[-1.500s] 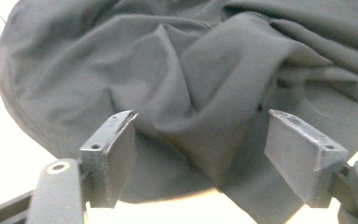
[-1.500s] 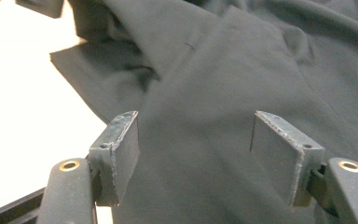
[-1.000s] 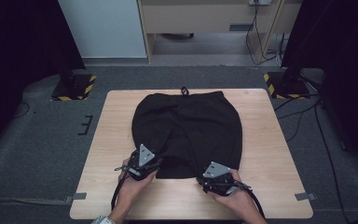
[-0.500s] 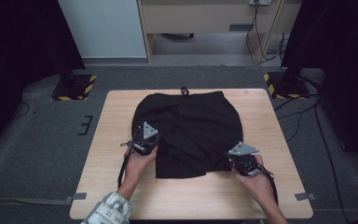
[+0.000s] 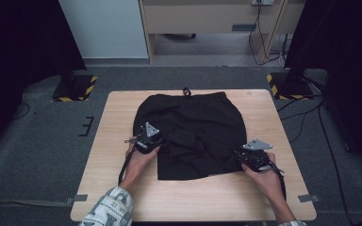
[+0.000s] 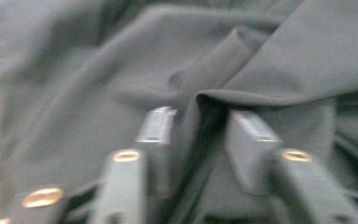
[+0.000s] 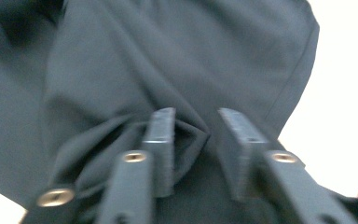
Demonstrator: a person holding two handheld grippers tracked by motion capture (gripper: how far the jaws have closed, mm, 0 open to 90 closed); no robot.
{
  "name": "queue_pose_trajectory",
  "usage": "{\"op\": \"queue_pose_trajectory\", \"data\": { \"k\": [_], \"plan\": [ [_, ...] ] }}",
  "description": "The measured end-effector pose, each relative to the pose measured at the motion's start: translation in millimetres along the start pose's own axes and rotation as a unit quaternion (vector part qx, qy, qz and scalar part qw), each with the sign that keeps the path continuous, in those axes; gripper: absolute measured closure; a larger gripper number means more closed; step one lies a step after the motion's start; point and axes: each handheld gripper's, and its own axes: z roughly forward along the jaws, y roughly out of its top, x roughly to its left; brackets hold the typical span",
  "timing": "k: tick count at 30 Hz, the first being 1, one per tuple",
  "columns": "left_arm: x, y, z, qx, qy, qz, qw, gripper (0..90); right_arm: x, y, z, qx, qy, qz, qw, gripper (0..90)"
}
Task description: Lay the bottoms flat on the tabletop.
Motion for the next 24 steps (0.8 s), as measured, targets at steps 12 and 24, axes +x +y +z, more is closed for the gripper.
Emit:
{"op": "queue_pose_trajectory", "data": {
  "k": [12, 24],
  "plan": [
    [-35.7, -34.7, -78.1, -0.027, -0.035, 0.017, 0.9989, 39.2, 41.1, 11.1, -28.2, -0.053, 0.022, -0.009, 0.9983, 39.3],
    [-51.3, -43.9, -44.5, 0.030, -0.093, 0.020, 0.9950, 45.4, 49.5, 9.6, -21.6, -0.041, 0.033, -0.020, 0.9984, 40.0]
  ]
}}
